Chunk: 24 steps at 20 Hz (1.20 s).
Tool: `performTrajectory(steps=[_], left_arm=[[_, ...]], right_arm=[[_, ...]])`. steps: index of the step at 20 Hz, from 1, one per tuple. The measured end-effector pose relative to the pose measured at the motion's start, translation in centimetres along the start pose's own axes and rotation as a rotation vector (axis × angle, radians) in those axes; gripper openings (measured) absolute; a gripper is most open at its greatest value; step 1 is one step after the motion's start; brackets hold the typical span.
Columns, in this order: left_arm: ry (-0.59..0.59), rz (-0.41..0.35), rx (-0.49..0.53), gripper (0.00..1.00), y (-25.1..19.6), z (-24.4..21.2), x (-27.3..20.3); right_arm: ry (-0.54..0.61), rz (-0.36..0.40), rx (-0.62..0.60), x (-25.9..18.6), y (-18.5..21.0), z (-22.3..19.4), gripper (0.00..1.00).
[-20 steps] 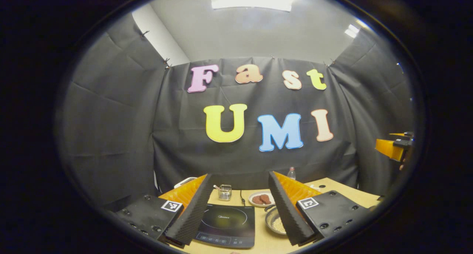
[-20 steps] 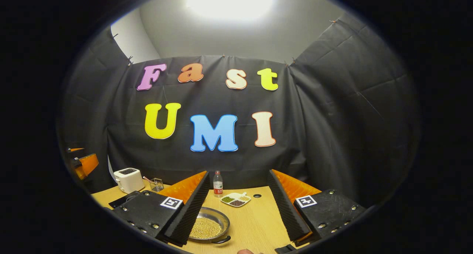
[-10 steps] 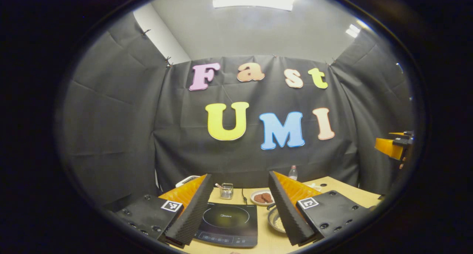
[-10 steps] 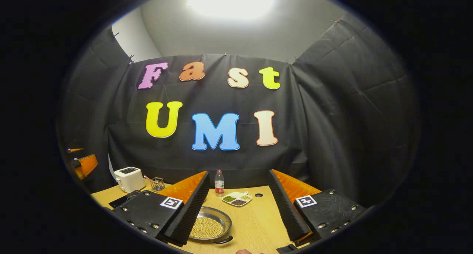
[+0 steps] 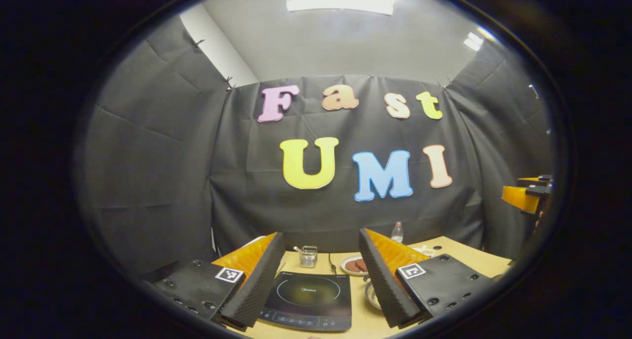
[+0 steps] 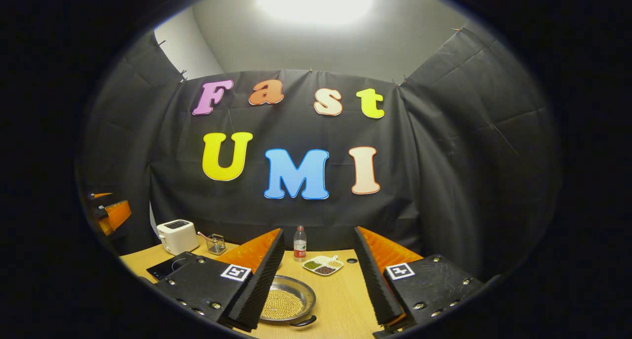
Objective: First push the handle of the pot to place it horizontally, then grasp the pot with both hands and set it on the induction cooktop.
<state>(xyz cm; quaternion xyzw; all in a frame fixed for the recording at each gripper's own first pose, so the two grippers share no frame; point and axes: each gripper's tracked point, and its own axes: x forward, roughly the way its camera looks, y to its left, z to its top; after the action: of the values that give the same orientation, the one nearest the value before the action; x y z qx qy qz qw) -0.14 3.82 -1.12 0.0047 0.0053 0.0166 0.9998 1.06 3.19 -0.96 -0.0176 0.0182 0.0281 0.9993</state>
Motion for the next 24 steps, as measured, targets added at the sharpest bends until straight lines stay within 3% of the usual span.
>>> performTrajectory(steps=[2,3,4,6,7,8,9,10,17,24], left_arm=[[-0.003,0.004,0.003,0.97,0.4,0.0,0.0],[-0.004,0.006,0.004,0.94,0.7,0.1,0.1],[-0.006,0.008,0.004,0.92,1.0,0.2,0.2],[-0.007,0.009,0.002,1.00,1.6,0.1,0.3],[-0.009,0.012,0.003,1.00,2.0,0.2,0.3],[-0.008,0.013,0.006,0.99,2.3,-0.1,0.4],[-0.008,0.015,0.010,0.99,2.6,-0.1,0.3],[-0.009,0.018,0.013,0.98,3.1,-0.2,0.3],[0.003,0.006,0.026,0.98,6.7,-1.2,0.8],[-0.001,0.005,0.033,0.98,8.3,-2.1,1.0]], right_arm=[[0.008,-0.004,-0.008,0.1,0.2,-0.1,0.80],[0.007,0.006,-0.007,0.4,0.5,0.0,0.65],[0.011,0.016,-0.004,0.4,1.0,-0.2,0.57],[0.025,0.058,-0.002,0.4,2.5,-0.4,0.49],[0.035,0.083,-0.003,0.3,3.4,-0.6,0.46],[0.034,0.059,-0.004,0.5,2.9,-0.7,0.39],[0.017,0.023,0.002,0.5,2.4,-0.4,0.24],[0.020,0.052,0.015,0.6,3.5,-0.7,0.02],[0.110,0.165,0.003,0.3,9.6,-4.3,0.05],[0.234,0.256,-0.044,0.0,13.1,-9.8,0.05]])
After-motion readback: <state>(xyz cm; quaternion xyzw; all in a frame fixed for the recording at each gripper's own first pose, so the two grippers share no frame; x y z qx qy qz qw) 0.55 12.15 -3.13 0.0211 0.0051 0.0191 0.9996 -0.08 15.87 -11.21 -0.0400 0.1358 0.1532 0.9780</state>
